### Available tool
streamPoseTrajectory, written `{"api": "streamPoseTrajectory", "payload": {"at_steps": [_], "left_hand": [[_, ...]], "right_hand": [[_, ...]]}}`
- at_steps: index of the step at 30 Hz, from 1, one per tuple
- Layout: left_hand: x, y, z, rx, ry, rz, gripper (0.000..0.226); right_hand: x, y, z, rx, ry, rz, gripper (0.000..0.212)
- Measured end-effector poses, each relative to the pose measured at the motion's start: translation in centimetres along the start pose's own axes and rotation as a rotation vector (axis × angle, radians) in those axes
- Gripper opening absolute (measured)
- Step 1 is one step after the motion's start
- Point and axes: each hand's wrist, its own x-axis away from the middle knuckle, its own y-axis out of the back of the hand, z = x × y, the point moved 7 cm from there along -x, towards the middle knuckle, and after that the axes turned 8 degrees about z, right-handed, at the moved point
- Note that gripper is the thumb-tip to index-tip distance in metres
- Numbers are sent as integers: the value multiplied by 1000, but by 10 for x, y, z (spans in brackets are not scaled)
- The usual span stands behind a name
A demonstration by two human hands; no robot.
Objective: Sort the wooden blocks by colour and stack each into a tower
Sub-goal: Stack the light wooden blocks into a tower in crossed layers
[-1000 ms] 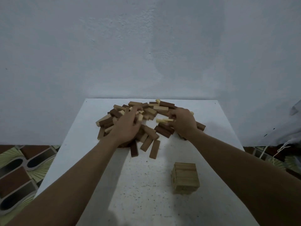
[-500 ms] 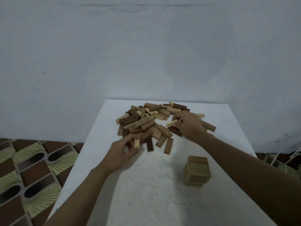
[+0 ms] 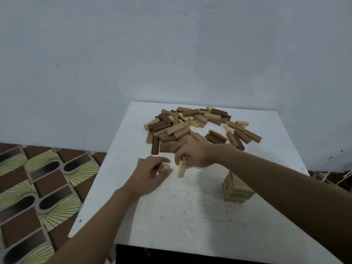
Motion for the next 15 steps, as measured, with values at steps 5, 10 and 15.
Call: {"api": "streamPoseTrajectory", "payload": {"at_steps": [5,10,15], "left_hand": [[-12,17,5,150,52,-228,10],[-21,18,10,146,63,-271,13],[-22,15,16,146,82,-258,10]], "right_hand": [[-5,22,-17,-184,-60,-98,13],[0,61,-65,-229,-209,-466,15],[-19,66,-109,-195,-308,-445,28]]}}
